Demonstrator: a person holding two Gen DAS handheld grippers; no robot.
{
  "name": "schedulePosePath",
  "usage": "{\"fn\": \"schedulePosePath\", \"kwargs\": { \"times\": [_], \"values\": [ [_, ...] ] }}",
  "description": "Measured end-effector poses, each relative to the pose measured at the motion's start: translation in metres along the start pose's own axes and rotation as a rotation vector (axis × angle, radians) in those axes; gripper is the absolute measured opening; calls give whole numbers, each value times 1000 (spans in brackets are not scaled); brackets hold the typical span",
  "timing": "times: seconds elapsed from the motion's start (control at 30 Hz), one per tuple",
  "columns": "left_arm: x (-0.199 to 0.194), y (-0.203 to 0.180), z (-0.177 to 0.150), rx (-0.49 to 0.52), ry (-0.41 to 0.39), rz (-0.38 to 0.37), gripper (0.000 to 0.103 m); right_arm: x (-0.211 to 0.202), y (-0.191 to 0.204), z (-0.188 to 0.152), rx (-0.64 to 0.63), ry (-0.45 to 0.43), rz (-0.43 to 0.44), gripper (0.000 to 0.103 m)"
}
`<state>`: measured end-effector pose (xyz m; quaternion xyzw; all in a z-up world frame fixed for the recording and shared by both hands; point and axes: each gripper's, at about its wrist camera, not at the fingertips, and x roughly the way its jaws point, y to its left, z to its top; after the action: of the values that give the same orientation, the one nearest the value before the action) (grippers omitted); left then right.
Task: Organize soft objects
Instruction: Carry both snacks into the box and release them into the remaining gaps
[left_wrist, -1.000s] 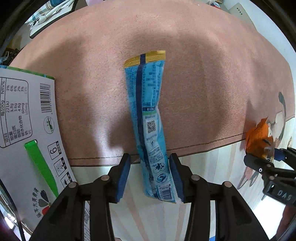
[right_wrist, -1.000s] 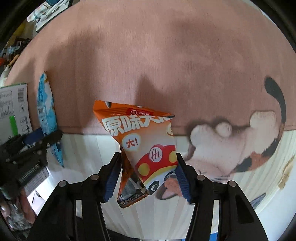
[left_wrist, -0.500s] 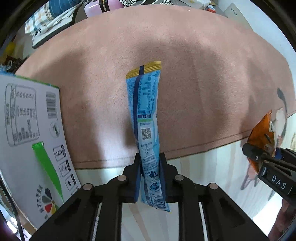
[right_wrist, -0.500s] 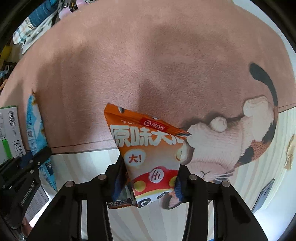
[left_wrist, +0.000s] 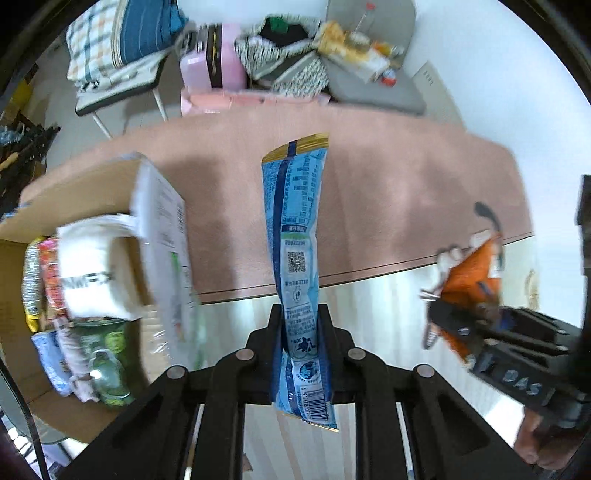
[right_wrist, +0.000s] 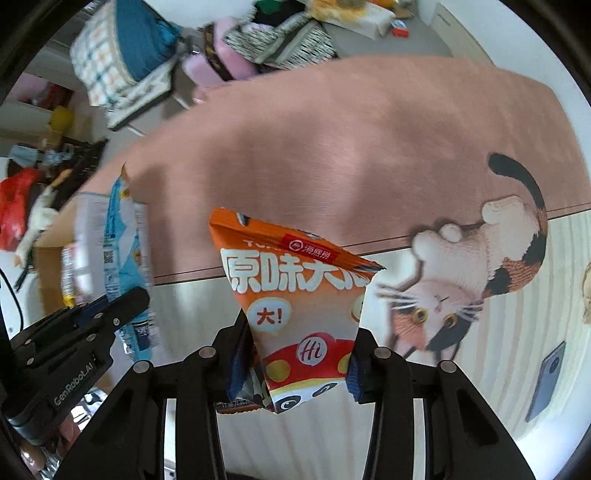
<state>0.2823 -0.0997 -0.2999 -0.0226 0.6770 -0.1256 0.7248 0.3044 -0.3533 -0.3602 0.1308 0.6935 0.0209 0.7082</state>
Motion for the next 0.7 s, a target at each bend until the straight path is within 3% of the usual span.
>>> {"fn": "schedulePosePath", "kwargs": {
  "times": [0.17,0.33,0.53,0.7],
  "values": [
    [-65,32,-17,-10,-86,0,14,-46,71,-19,-46,-41,70,44],
    [-111,91,-32,-58,-118,65,14,-49,149,-44,-116,-45,129,44],
    [-96,189,-42,-159,-55,161,14,-9,230,-62,-160,5,139,44],
    [-49,245,-44,-247,56,151,14,30,270,-67,-172,49,77,44]
  ]
}}
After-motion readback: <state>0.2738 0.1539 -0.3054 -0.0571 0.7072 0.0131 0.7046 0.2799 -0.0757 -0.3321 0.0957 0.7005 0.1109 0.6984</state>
